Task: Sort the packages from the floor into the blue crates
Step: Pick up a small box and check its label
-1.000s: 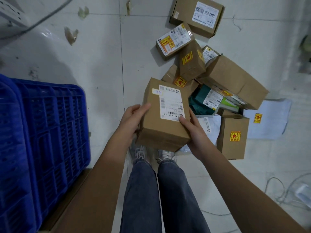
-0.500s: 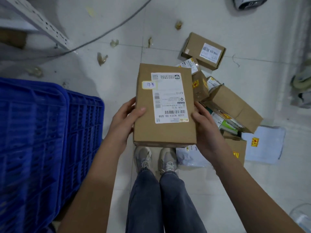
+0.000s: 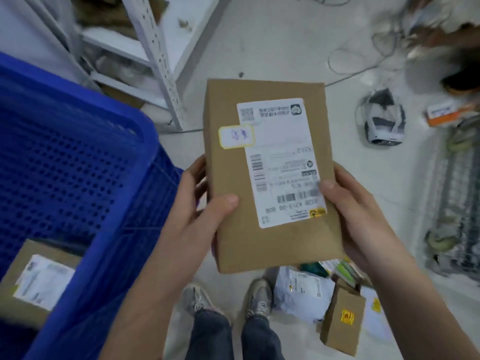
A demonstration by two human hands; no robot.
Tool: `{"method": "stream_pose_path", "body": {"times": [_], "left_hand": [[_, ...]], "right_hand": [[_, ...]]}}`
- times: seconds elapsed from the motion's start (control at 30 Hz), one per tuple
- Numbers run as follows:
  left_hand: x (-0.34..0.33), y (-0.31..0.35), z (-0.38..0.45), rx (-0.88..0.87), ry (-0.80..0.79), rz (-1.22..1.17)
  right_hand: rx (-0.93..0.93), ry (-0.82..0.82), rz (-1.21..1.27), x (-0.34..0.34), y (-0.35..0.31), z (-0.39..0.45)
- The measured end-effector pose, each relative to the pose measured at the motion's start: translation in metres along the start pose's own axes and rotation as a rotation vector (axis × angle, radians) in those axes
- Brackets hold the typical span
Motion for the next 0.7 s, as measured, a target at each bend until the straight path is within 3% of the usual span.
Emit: {"method": "stream_pose_path", "body": {"times": [0.17,0.33,0.47,0.7], "left_hand": [[0.058,0.072,-0.031,-0.084,0.101,-0.036],[0.170,0.101,-0.034,-0.086,0.402,-0.129],[0.252,0.080,-0.035,-0.029,0.629,-0.096],[0.325,-0.027,-0.038,0.341,0.826,-0.148]], "right_hand": [[0.219,-0.020,-0.123,-0.080,-0.077,-0.035],[0.424,-0.280,-0.295,-0.207,-0.110,-0.060],[0.370,-0.505,-0.443,-0.303,-0.079,-0.054],[0.219,-0.784,-0.856,-0.409,0.042,-0.041]]}}
Point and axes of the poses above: each hand's wrist, its own z-axis towards the middle knuckle, its own x-axis out of the back of the hand, y = z × x, the point moved 6 cm from there along z, towards the middle knuckle, and after that the axes turned 13 degrees about y, right-handed, at the moved point
